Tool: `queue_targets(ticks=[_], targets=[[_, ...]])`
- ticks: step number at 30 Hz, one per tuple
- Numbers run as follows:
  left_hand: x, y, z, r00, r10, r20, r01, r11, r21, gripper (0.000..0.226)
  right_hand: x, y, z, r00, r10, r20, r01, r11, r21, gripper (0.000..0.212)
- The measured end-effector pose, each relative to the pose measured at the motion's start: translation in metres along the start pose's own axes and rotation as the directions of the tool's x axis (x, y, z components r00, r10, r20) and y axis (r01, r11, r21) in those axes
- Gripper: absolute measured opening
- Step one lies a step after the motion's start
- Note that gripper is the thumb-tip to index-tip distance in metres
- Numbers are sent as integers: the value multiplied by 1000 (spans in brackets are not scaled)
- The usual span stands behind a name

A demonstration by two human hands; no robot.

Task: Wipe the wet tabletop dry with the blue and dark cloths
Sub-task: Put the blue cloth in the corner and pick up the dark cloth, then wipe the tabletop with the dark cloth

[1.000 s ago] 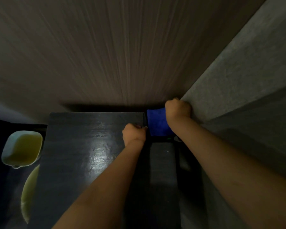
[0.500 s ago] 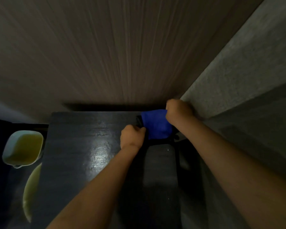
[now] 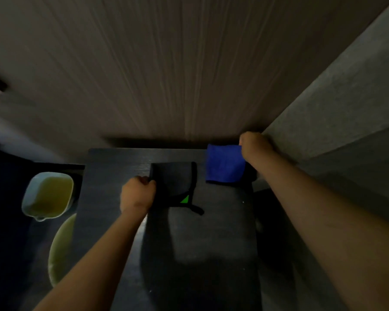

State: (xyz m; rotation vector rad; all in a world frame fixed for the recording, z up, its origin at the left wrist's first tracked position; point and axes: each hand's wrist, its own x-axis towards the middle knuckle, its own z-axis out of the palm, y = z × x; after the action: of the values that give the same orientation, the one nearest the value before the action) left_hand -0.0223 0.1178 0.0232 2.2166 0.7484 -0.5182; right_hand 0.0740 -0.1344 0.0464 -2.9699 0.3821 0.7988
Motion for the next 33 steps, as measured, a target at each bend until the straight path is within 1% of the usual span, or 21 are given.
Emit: queue_targets(ticks=[4,8,10,12,13,14,16,17,19,20,22,23,24,25,26,27,28,29,30,31,33], targets=[[3,-12,-5,1000,-5,-9,5,999,36,18,-3,-6,2,1000,8,-9,-9,990,-144,29],[6,-17,-4,1000,10,-16,-10,999,35,15,-2,-1,8,999,-28,-38,23,992,-123,32],[7,-19,-5,1000,27,-11,-27,999,18,13,-5,-2,8,997,-22,-72,13,993,-114,34],[7,-21,-5,998,58,14,-58,998,-17,6,-14,-10,9,996,3,-94,-12,995,-96,38],[8,-22,-5,997,79,14,-78,996,-35,8,-21,-18,13,990,-14,-137,-1,994,-109,39],[8,-22,-5,994,106,8,-106,993,-51,12,-28,-28,19,970,-70,-231,46,993,-110,37],[9,-21,-3,988,157,13,-156,984,-82,13,-51,-49,28,885,-255,-389,236,967,-95,28],[8,-19,-1,985,170,24,-167,981,-103,11,-63,-61,34,855,-361,-371,353,931,-93,31],[9,-14,3,985,173,5,-171,977,-131,10,-91,-83,52,856,-501,-127,485,864,-134,51],[9,-13,5,986,167,-23,-169,977,-127,10,-103,-92,61,853,-522,-28,513,846,-144,60],[11,-12,8,986,145,-83,-152,984,-89,13,-115,-107,80,831,-551,71,554,813,-178,67],[10,-12,8,984,135,-114,-142,988,-58,19,-117,-111,91,827,-546,132,562,802,-203,67],[9,-14,8,976,153,-154,-155,988,-4,27,-118,-114,97,827,-533,180,562,798,-220,67],[8,-17,7,954,224,-197,-209,973,96,35,-118,-115,100,830,-516,211,556,795,-242,67],[8,-20,7,917,340,-208,-293,929,225,40,-116,-113,101,833,-506,224,552,790,-267,67],[8,-24,8,864,474,-172,-396,848,352,43,-115,-111,101,831,-507,226,555,781,-288,67],[9,-28,11,806,585,-89,-494,748,444,45,-114,-108,99,829,-512,225,558,772,-303,66],[8,-31,14,761,648,22,-569,651,503,48,-112,-105,95,829,-515,217,559,768,-313,67],[8,-34,19,730,671,129,-620,572,536,54,-109,-101,92,835,-505,218,550,769,-325,68],[8,-36,24,713,666,220,-655,520,549,63,-104,-97,88,838,-500,218,545,773,-325,69],[3,-31,29,711,620,331,-683,497,535,77,-97,-90,80,849,-482,217,529,782,-330,71]])
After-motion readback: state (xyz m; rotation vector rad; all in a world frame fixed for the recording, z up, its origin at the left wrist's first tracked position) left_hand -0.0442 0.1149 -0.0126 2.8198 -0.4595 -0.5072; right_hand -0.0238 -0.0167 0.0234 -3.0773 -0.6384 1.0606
